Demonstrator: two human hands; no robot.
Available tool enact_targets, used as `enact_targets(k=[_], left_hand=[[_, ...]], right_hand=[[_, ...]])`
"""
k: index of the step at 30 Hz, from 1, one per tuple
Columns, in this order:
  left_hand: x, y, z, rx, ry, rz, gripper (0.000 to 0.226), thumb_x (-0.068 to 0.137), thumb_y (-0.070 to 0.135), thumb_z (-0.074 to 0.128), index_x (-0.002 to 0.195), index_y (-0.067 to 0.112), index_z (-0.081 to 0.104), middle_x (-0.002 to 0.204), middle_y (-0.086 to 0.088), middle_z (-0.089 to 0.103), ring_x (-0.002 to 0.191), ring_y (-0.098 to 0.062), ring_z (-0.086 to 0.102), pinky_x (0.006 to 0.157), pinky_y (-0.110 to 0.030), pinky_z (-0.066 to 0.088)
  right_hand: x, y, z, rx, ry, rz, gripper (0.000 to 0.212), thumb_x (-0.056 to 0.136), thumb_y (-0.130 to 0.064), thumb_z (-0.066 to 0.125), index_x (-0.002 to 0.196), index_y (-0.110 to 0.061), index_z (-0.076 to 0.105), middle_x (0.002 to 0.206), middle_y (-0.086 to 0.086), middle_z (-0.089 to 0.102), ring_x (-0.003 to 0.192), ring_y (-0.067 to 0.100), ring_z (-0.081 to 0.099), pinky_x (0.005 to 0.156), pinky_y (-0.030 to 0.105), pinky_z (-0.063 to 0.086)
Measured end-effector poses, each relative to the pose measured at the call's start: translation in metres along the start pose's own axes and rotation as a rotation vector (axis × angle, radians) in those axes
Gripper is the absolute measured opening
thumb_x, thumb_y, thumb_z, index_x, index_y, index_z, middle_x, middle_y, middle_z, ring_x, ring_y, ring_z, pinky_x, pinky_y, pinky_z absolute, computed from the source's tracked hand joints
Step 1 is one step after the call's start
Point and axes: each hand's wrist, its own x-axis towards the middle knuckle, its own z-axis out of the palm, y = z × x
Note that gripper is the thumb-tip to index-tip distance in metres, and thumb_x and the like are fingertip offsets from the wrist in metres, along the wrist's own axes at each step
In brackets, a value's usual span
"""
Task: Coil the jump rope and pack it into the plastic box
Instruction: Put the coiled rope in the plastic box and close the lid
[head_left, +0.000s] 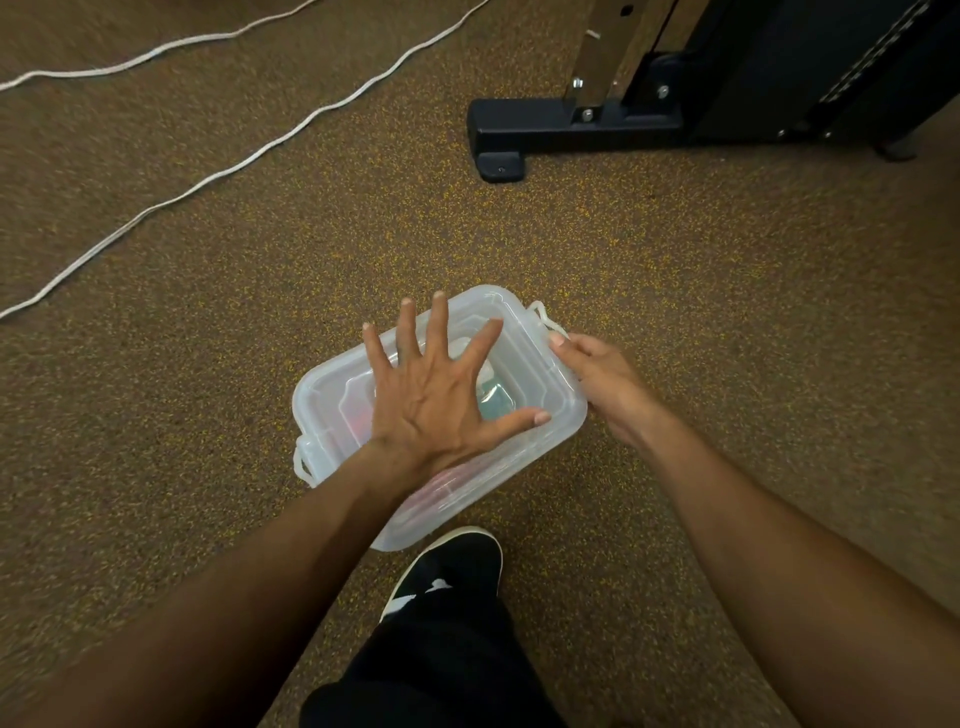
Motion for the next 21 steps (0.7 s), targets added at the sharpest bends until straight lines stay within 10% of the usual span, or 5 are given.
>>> enact_targets(k=[10,17,21], left_hand=[[0.032,-0.037,0.008,-0.079,0.142,-0.211,0.06,0.099,0.058,0.021,0.134,0.017,0.049,0.127,-0.014,0.06,0.115,-0.034,0.055,0.093,-0.054,0.039],[0.024,-0.026,0.003,-0.058,0.161,-0.188,0.052,0.1,0.052,0.026,0.142,0.023,0.038,0.137,-0.016,0.052,0.127,-0.034,0.045,0.105,-0.061,0.029],[0.0,0.006,0.003,-0.051,0.083,0.213,0.072,0.095,0.066,0.021,0.156,0.031,0.009,0.164,-0.012,0.017,0.151,-0.032,0.012,0.118,-0.062,0.01]], right_hand=[[-0.007,0.012,0.011,-0.076,0.04,-0.081,0.065,0.082,-0.048,0.074,0.14,-0.031,0.05,0.124,-0.002,0.068,0.104,0.019,0.069,0.091,0.049,0.057],[-0.008,0.007,0.009,-0.081,0.033,-0.086,0.057,0.081,-0.042,0.077,0.132,-0.029,0.056,0.118,-0.004,0.071,0.1,0.018,0.071,0.089,0.047,0.058],[-0.007,0.004,0.008,-0.145,0.027,-0.104,0.047,0.085,-0.042,0.073,0.129,-0.03,0.059,0.112,-0.007,0.073,0.096,0.015,0.072,0.085,0.045,0.06]])
